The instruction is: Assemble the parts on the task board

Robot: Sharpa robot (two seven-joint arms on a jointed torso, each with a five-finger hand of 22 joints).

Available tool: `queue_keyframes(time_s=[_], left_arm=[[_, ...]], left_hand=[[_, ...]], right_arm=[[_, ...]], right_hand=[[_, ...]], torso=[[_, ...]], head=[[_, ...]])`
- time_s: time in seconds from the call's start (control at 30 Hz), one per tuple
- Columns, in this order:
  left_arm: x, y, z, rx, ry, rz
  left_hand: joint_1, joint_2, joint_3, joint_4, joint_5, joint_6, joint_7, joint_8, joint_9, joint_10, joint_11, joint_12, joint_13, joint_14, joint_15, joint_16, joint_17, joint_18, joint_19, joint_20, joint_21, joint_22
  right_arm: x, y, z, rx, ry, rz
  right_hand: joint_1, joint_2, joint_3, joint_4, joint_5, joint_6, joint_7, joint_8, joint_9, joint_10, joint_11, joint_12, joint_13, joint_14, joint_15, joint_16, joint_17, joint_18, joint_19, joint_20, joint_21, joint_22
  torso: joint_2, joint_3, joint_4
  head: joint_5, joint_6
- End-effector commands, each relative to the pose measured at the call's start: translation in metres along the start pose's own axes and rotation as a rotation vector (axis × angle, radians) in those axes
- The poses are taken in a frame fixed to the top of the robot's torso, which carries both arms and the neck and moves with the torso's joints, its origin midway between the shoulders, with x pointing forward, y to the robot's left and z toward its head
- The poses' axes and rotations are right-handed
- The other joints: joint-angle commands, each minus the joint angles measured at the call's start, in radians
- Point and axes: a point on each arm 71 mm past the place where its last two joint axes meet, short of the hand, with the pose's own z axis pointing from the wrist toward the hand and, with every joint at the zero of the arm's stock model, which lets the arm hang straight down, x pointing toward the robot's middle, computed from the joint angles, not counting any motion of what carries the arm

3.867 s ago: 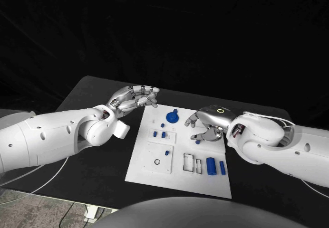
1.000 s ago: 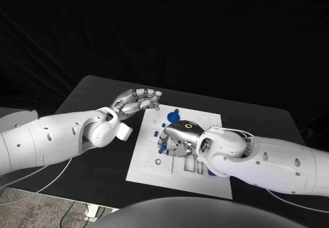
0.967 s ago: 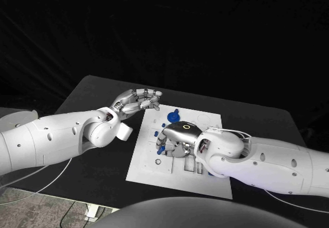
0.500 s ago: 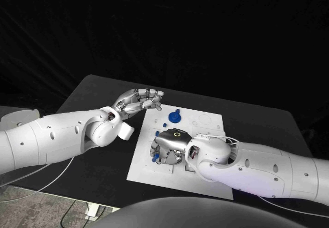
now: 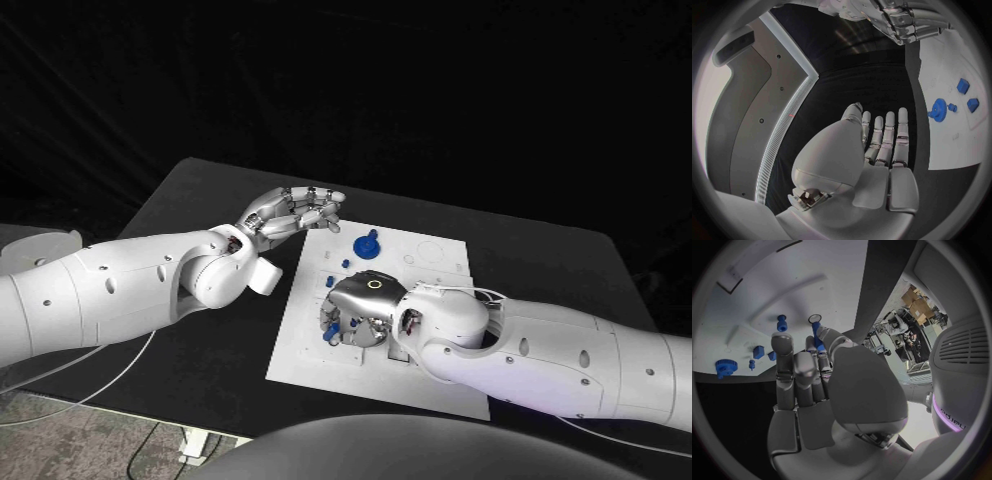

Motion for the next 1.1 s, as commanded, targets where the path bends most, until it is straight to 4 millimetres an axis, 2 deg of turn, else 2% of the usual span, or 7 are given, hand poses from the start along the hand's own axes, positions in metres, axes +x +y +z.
queue_keyframes(time_s=[0.03, 0.5, 0.8, 1.1], left_arm=[[0.0024, -0.0001, 0.0007, 0.006, 0.018, -0.014], [0.0016, 0.0005, 0.0009, 0.002, 0.015, -0.013], [0.0002, 0.0009, 0.0003, -0.001, 0.012, -0.013], [-0.0004, 0.0014, 0.0007, -0.003, 0.009, -0.014]], left_hand=[[0.004, 0.002, 0.004, -0.004, 0.006, -0.002, 0.004, 0.004, -0.001, -0.002, 0.005, 0.002, -0.002, -0.005, 0.003, -0.007, -0.002, 0.014, 0.000, 0.008, -0.005, 0.002], [0.005, 0.003, 0.005, -0.005, 0.007, -0.003, 0.004, 0.004, -0.002, -0.003, 0.005, 0.002, -0.003, -0.005, 0.003, -0.007, -0.002, 0.015, -0.001, 0.008, -0.006, 0.002], [0.006, 0.004, 0.006, -0.005, 0.007, -0.003, 0.004, 0.005, -0.002, -0.003, 0.005, 0.002, -0.003, -0.006, 0.003, -0.007, -0.002, 0.015, -0.001, 0.008, -0.006, 0.002], [0.007, 0.004, 0.006, -0.005, 0.007, -0.004, 0.004, 0.005, -0.002, -0.003, 0.005, 0.001, -0.004, -0.006, 0.003, -0.007, -0.002, 0.015, -0.001, 0.008, -0.006, 0.002]], right_arm=[[0.0038, -0.0012, -0.0022, 0.006, 0.025, -0.041], [0.0029, -0.0011, -0.0091, 0.003, 0.014, -0.040], [0.0041, -0.0009, -0.0091, 0.005, 0.022, -0.040], [0.0055, 0.0000, -0.0084, 0.006, 0.038, -0.042]], right_hand=[[0.009, 0.005, 0.000, -0.006, -0.003, 0.001, 0.007, -0.002, 0.005, 0.012, -0.003, -0.004, 0.000, -0.001, 0.000, -0.003, -0.004, -0.013, -0.003, 0.002, -0.001, 0.067], [0.012, 0.003, 0.004, -0.011, 0.003, 0.002, 0.008, -0.005, 0.005, 0.021, -0.004, -0.005, 0.000, -0.004, -0.001, -0.006, -0.008, -0.012, -0.006, 0.001, -0.006, 0.066], [0.011, 0.002, 0.004, -0.013, 0.004, 0.002, 0.008, -0.006, 0.005, 0.026, -0.004, -0.005, 0.001, -0.006, -0.001, -0.009, -0.012, -0.011, -0.009, 0.001, -0.012, 0.065], [0.007, 0.000, 0.006, -0.016, 0.005, -0.012, 0.013, -0.020, 0.001, 0.019, 0.000, -0.012, 0.001, -0.017, 0.002, -0.023, -0.026, -0.009, -0.022, 0.002, -0.037, 0.059]], torso=[[0.000, -0.0006, 0.0010], [-0.001, -0.0002, 0.0011], [-0.001, -0.0006, 0.0011], [0.000, -0.0009, 0.0009]], head=[[0.000, 0.000], [0.008, 0.000], [0.009, 0.000], [0.011, 0.000]])
